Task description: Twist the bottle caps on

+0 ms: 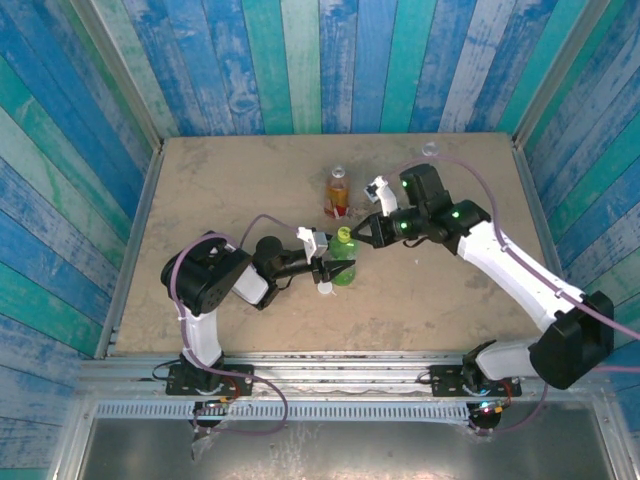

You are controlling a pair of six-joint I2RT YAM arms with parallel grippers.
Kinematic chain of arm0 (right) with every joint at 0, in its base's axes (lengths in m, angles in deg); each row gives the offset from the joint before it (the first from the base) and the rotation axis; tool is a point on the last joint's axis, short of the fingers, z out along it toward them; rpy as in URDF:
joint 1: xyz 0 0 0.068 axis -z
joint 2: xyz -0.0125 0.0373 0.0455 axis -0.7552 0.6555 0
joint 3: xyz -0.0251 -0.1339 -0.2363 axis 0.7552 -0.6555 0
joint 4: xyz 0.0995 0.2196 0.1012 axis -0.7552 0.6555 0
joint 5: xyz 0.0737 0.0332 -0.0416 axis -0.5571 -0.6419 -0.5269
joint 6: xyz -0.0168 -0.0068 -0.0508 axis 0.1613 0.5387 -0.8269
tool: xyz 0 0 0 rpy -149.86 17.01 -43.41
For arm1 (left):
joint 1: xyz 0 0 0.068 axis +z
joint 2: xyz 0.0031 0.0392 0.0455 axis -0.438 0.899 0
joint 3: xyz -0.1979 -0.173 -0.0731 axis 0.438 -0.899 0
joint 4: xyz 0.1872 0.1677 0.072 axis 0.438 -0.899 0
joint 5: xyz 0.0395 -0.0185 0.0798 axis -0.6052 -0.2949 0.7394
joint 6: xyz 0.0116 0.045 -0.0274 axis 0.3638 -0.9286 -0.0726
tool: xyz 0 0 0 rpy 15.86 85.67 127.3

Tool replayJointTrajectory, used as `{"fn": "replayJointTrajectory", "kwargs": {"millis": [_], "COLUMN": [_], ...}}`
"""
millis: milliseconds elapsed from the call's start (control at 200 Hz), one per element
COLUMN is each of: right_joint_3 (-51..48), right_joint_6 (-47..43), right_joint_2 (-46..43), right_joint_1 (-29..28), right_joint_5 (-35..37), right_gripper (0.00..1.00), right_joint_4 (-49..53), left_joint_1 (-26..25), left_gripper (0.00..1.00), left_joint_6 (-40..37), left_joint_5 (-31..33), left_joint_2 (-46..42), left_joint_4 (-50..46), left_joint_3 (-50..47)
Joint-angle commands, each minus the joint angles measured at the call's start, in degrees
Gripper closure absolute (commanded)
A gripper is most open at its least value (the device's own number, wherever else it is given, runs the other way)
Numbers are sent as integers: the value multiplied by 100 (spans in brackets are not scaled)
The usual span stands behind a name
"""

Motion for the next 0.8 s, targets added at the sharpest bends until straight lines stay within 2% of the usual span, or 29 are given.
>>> {"fn": "replayJointTrajectory", "kwargs": {"millis": [0, 125, 185, 340, 571, 796], "right_joint_3": [-104, 9, 53, 425, 693, 8], "right_joint_6": [-10, -249, -264, -286, -385, -291], "right_joint_2": [-180, -359, -363, 62, 604, 20], "right_joint_1": [-35, -32, -25, -25, -26, -26], "right_joint_5": [-224, 312, 552, 549, 146, -91], "right_gripper": [90, 88, 84, 76, 78, 82], "right_joint_4": [131, 186, 136, 89, 190, 151], "left_joint_1": [27, 22, 27, 27, 27, 22], "left_gripper": [37, 37, 37, 38, 38, 39], "left_joint_6": [3, -17, -54, -61, -49, -26], "left_joint_5": [215, 260, 261, 264, 276, 425], "left_joint_2": [61, 23, 8, 51, 54, 17], "left_joint_4": [-346, -370, -416, -374, -373, -297], "left_joint_3": [-88, -112, -113, -109, -122, -156]}}
